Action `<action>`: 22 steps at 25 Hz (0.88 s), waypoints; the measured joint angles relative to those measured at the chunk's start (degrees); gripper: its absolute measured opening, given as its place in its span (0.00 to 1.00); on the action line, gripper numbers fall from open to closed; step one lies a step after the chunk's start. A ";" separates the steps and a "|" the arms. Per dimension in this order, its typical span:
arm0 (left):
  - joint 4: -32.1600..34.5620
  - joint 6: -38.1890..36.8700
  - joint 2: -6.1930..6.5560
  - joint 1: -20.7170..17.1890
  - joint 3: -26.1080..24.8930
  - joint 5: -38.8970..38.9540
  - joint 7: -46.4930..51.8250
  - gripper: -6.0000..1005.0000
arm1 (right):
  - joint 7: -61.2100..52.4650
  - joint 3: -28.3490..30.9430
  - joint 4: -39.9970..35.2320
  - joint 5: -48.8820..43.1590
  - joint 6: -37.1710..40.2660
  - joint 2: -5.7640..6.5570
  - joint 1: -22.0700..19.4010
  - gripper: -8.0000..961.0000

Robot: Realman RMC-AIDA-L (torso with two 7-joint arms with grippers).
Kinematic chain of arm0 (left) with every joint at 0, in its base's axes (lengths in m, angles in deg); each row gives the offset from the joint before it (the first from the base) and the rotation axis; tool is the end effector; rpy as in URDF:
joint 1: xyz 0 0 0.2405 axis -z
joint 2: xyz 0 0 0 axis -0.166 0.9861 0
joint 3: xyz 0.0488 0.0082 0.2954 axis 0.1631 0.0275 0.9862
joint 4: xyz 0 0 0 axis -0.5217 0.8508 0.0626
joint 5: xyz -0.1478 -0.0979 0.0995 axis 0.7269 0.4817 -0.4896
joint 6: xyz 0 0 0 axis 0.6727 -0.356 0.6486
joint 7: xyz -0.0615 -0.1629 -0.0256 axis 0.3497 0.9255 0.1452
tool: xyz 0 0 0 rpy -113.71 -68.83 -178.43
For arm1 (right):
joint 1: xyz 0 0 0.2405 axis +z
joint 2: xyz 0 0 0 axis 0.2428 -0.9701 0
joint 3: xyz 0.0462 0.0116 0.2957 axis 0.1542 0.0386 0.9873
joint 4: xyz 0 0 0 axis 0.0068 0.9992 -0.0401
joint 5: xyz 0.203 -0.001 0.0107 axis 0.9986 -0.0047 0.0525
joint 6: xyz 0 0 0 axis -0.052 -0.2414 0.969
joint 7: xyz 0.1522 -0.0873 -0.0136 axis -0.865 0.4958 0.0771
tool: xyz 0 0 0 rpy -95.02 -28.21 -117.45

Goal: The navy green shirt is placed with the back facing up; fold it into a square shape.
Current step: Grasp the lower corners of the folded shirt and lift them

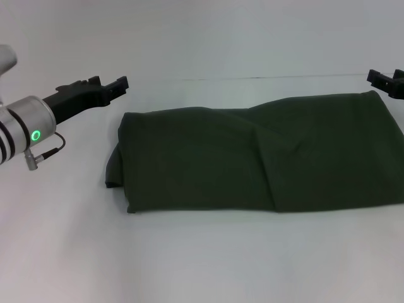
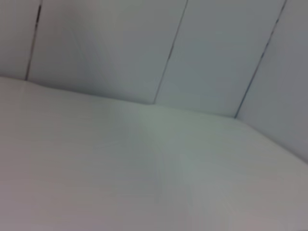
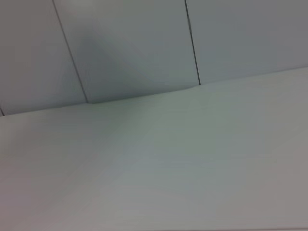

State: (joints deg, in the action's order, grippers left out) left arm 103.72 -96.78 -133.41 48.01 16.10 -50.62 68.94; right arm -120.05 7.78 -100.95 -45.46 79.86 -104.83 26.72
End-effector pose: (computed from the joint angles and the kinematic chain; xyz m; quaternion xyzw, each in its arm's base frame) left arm -0.2799 0.4726 -0.0444 -0.7911 -0.3929 -0.2617 0.3889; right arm 0.3620 0.4750 0.0341 -0.7500 0.4062 0.2278 0.4697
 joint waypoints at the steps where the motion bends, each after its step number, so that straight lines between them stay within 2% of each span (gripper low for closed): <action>1: 0.34 -1.38 0.00 -0.48 0.01 0.73 0.02 0.58 | -0.29 -0.02 -0.13 0.00 0.60 0.03 -0.17 0.51; 5: 2.87 -11.55 0.18 -3.09 -0.01 2.69 -0.29 0.73 | -4.64 -1.44 -1.77 -0.21 5.81 0.30 -1.70 0.63; 9: 5.93 -24.11 0.25 -6.48 0.04 3.28 -0.43 0.78 | -12.68 -4.28 -5.89 -0.17 15.01 0.34 -4.75 0.79; 15: 7.51 -29.76 0.04 -10.99 0.60 2.98 -0.85 0.86 | -23.56 -8.81 -12.44 -0.34 25.99 0.45 -9.98 0.80; 22: 7.25 -32.61 0.39 -14.70 1.58 0.06 -1.55 0.86 | -31.01 -9.33 -15.29 0.12 34.35 2.30 -14.47 0.80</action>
State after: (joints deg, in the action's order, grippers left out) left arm 110.97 -129.38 -133.03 33.30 17.68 -50.56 67.39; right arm -151.05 -1.56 -116.24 -45.34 114.22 -102.53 12.25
